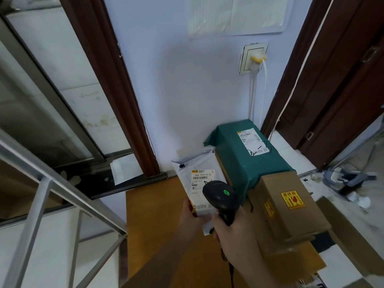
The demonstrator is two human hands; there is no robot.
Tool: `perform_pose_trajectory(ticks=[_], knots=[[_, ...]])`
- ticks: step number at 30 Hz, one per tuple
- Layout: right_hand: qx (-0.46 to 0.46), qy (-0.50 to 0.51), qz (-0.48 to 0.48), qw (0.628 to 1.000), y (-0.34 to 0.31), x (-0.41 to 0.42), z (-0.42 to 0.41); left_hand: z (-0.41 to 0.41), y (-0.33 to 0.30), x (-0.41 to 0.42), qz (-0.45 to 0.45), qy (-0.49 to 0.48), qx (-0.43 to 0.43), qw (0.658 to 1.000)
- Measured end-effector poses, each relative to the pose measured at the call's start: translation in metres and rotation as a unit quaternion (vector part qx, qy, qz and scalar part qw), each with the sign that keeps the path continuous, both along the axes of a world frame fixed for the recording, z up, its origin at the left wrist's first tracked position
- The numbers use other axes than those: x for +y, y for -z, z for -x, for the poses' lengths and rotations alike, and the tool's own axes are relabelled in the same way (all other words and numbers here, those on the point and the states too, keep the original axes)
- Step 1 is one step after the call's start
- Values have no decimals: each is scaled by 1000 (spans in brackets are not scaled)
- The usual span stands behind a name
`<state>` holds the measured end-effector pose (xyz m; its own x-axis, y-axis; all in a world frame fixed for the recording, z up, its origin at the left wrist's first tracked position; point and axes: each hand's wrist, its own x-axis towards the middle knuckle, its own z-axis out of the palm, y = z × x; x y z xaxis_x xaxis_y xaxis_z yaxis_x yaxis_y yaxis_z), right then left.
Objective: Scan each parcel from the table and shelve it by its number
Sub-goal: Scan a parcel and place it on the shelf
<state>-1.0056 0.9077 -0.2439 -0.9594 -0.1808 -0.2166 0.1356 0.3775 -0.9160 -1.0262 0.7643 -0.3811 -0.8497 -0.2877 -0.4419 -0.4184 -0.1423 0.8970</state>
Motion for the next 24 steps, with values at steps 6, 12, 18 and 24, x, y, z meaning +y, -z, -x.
perform_pose_trajectory(ticks=[6, 12, 18, 24], knots=[[16, -3, -8, 1000, -3, -5, -18, -20, -6, -6, -6, 2, 11, 1000], [-7, 12, -2, 1000, 1, -13, -42, -46, -1, -10, -9, -12, 26, 1000], [-42, 29, 23, 998, -4, -20, -75, -70, 7, -14, -17, -8, 26, 999], [-39, 22, 1, 999, -3, -16, -102, -97, 12, -11, -41, -7, 23, 999]])
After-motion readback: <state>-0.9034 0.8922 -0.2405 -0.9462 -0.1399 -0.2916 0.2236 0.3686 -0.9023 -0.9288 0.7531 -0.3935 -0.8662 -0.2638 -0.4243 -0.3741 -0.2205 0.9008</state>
